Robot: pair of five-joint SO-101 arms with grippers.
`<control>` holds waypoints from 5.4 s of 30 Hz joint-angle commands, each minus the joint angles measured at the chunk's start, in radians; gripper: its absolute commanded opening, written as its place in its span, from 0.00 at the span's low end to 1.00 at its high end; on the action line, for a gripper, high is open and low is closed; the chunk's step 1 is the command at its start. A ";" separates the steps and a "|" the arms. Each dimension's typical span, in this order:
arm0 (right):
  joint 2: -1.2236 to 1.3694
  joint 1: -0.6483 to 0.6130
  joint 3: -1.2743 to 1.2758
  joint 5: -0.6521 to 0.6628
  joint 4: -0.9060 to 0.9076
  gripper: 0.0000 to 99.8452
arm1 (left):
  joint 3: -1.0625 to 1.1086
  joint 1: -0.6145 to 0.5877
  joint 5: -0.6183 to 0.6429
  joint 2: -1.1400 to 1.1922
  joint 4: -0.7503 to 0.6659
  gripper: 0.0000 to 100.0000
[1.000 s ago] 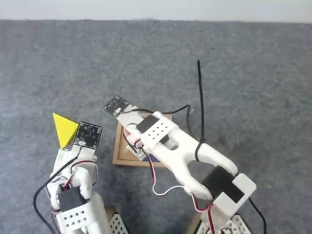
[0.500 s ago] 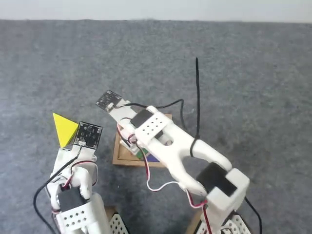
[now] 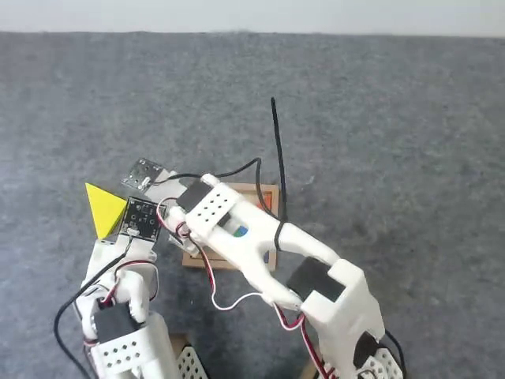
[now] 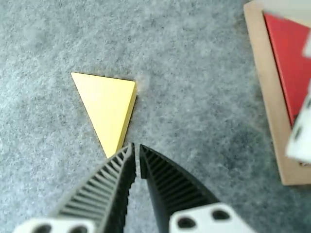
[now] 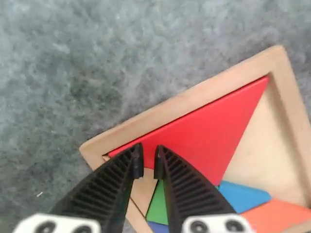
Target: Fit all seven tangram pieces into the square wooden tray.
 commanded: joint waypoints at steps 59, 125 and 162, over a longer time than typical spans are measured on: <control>-0.387 0.252 0.411 0.207 -0.214 0.04 | -0.053 -0.005 0.018 -0.011 -0.005 0.01; -0.535 0.275 0.615 0.224 -0.302 0.05 | -1.504 -0.198 0.037 2.147 -0.029 0.01; -0.535 0.274 0.617 0.221 -0.302 0.05 | -0.541 -0.207 -0.597 1.327 -0.336 0.01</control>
